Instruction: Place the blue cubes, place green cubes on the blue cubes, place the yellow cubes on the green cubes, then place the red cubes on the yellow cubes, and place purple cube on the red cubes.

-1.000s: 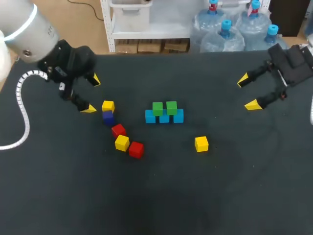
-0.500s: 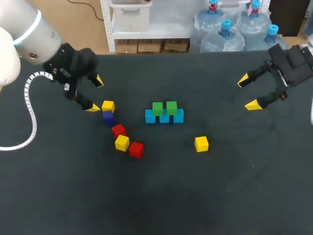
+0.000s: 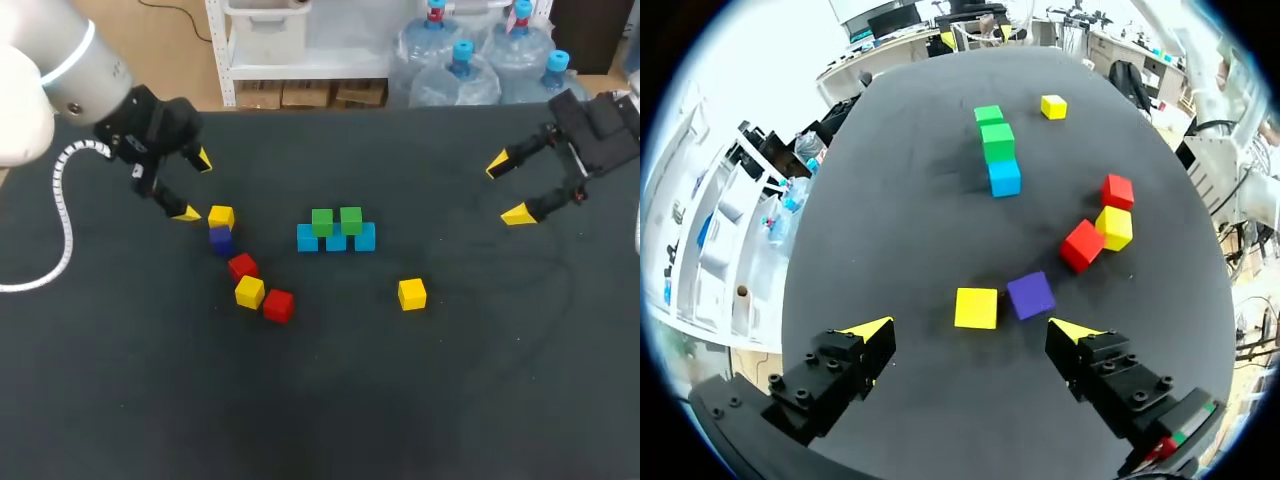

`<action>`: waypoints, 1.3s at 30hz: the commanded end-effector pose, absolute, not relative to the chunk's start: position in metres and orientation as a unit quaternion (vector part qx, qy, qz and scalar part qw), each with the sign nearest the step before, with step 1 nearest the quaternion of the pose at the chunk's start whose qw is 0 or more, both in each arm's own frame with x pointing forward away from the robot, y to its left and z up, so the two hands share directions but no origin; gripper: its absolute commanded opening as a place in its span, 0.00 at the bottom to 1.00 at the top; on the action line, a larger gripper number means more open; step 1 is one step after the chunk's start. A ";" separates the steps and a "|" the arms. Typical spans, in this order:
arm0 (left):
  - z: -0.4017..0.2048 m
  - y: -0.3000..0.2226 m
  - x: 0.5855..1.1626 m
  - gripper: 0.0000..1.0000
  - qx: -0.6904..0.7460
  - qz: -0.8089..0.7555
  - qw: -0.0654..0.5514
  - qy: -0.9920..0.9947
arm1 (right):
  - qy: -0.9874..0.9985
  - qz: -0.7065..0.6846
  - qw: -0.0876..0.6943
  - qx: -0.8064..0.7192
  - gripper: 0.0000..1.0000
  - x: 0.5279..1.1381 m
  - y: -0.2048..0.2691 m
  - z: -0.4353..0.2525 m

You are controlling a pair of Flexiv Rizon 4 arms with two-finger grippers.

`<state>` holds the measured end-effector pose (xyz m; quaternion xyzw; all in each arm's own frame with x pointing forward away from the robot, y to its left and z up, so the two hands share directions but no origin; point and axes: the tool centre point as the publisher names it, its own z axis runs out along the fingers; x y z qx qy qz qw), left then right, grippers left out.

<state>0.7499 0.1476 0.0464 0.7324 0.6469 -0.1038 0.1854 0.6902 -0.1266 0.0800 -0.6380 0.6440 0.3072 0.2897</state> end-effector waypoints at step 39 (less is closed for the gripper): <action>0.009 0.136 0.768 0.94 0.753 -0.118 0.181 0.622 | 0.643 0.308 0.290 -0.638 1.00 0.691 -0.126 0.079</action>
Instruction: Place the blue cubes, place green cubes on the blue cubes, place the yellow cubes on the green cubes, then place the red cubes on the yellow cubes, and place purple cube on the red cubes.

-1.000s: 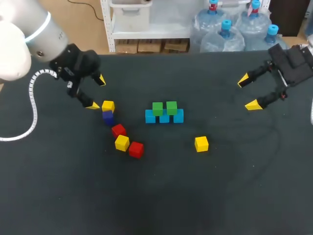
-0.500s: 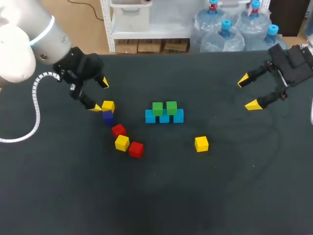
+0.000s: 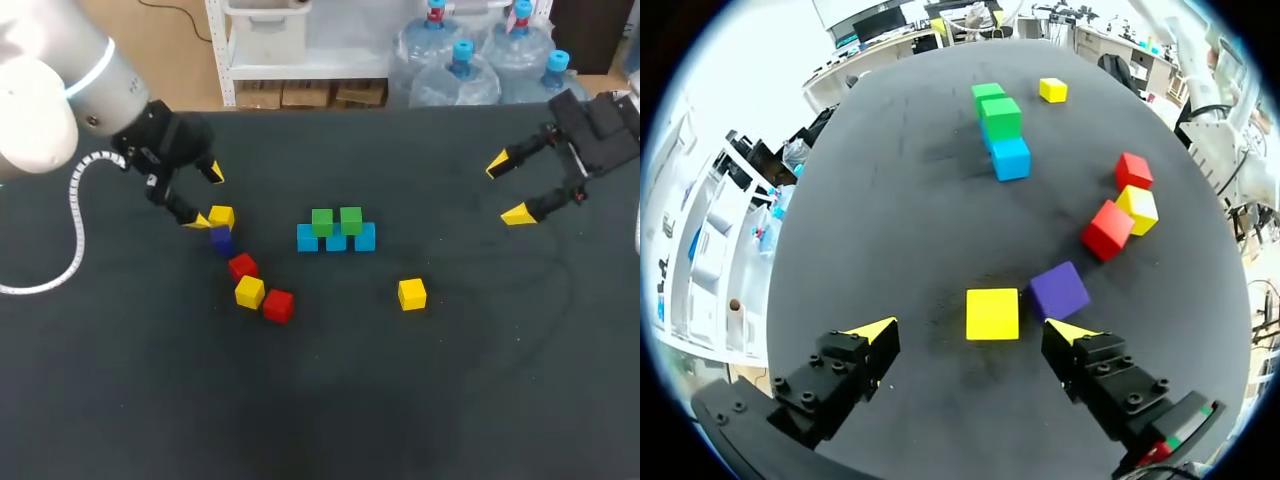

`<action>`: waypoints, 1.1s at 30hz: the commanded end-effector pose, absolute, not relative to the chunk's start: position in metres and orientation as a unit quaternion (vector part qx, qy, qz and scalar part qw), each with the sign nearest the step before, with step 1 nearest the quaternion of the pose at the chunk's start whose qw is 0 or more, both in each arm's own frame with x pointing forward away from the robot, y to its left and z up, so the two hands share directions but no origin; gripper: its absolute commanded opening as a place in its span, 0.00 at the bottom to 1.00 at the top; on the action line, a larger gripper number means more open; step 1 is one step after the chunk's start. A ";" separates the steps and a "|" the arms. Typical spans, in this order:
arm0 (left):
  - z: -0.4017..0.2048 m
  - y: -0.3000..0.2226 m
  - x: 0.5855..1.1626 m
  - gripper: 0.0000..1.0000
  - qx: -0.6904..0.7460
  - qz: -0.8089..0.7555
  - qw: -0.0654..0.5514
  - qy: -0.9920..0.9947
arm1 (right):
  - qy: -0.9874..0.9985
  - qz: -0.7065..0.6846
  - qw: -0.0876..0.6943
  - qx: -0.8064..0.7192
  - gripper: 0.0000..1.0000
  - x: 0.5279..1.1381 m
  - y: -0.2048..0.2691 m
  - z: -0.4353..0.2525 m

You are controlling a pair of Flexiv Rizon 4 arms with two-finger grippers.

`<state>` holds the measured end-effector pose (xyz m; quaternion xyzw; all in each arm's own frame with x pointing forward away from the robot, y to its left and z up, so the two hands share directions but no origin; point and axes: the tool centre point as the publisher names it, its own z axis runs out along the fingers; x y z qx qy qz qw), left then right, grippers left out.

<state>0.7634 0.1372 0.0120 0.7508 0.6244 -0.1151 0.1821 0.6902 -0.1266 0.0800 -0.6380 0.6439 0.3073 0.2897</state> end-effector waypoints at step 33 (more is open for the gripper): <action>-0.005 0.128 0.757 0.67 0.758 -0.129 0.176 0.615 | 0.643 0.308 0.290 -0.638 1.00 0.691 -0.126 0.079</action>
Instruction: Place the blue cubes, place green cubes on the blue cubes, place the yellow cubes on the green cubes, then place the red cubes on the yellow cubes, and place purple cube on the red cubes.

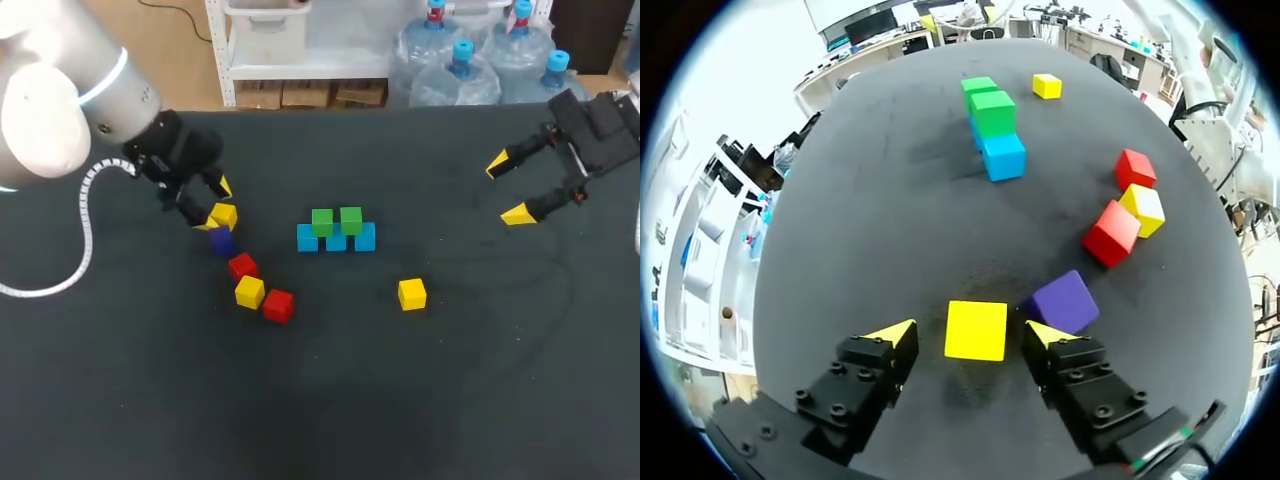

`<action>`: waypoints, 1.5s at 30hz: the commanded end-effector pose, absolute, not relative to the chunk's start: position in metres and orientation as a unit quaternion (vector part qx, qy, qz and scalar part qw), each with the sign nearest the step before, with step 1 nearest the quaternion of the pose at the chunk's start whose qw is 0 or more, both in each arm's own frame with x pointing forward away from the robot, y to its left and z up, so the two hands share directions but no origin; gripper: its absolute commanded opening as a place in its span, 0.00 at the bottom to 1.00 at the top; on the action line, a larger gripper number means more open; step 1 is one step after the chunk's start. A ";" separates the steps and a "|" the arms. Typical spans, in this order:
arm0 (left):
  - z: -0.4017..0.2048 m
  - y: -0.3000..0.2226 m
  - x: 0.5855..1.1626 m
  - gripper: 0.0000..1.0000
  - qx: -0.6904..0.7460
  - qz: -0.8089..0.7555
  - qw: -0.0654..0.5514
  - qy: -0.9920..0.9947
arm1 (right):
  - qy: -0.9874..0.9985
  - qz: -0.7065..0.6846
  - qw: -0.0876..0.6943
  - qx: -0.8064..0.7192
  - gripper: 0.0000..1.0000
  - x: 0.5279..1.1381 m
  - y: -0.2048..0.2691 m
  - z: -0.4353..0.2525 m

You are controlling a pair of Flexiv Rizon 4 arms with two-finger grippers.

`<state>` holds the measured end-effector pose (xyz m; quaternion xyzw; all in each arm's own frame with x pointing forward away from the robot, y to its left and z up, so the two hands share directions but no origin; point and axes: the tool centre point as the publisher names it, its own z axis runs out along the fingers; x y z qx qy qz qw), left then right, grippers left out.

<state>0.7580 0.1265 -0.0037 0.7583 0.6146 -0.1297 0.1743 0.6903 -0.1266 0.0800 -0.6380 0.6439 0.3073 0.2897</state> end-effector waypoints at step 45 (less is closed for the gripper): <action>0.093 0.097 0.718 0.00 0.681 -0.093 0.191 0.701 | 0.643 0.308 0.290 -0.638 1.00 0.691 -0.126 0.079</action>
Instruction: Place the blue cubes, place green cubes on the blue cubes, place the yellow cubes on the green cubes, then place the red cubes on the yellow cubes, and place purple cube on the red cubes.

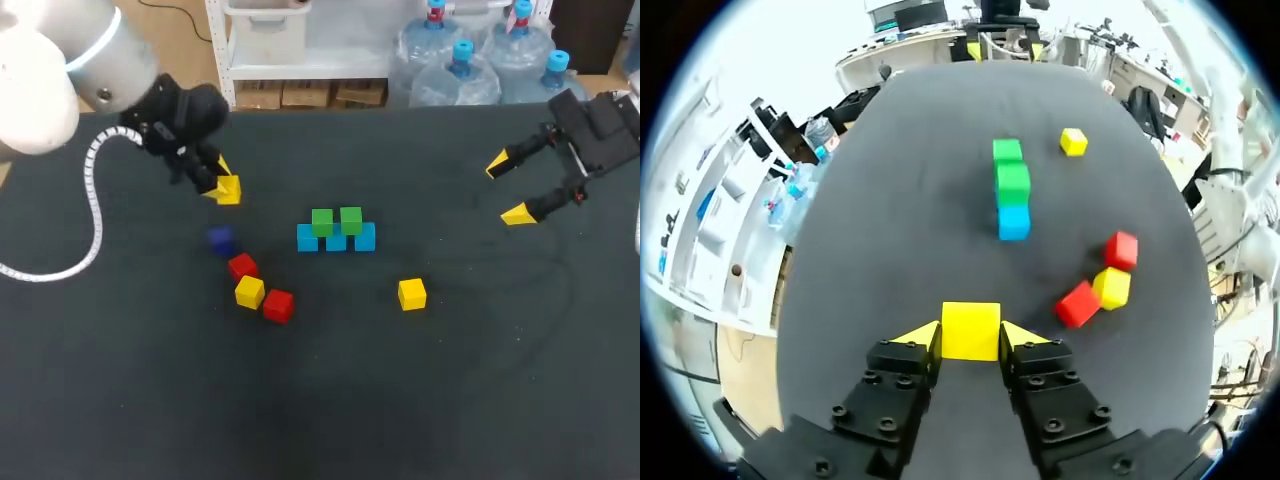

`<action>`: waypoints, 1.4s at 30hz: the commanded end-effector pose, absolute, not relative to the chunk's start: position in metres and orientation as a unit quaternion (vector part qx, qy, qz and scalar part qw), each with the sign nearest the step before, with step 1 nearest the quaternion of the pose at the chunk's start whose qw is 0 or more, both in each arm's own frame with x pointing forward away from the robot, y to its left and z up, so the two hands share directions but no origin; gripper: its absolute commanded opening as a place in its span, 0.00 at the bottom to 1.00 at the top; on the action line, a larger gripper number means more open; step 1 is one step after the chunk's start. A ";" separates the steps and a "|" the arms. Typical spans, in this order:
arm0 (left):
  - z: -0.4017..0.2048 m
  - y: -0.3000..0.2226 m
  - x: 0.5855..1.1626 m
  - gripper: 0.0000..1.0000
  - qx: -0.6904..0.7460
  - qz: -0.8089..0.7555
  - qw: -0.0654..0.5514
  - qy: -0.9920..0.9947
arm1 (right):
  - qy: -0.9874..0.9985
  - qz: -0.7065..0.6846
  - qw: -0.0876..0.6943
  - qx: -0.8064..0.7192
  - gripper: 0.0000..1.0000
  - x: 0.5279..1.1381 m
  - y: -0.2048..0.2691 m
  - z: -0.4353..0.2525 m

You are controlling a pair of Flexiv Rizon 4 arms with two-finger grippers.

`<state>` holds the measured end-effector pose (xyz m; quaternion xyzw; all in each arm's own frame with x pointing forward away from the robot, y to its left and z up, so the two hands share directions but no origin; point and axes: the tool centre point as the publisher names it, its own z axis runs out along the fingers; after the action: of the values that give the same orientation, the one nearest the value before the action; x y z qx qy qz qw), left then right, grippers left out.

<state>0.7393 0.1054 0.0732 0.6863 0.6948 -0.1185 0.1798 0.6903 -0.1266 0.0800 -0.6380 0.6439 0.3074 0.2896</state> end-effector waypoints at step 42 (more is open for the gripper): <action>0.108 -0.046 0.686 0.00 0.706 -0.080 0.236 0.663 | 0.643 0.308 0.290 -0.638 1.00 0.691 -0.126 0.079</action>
<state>0.6765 -0.0398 0.1143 0.7040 0.6636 -0.0769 0.2412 0.6903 -0.1266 0.0800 -0.6380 0.6439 0.3074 0.2896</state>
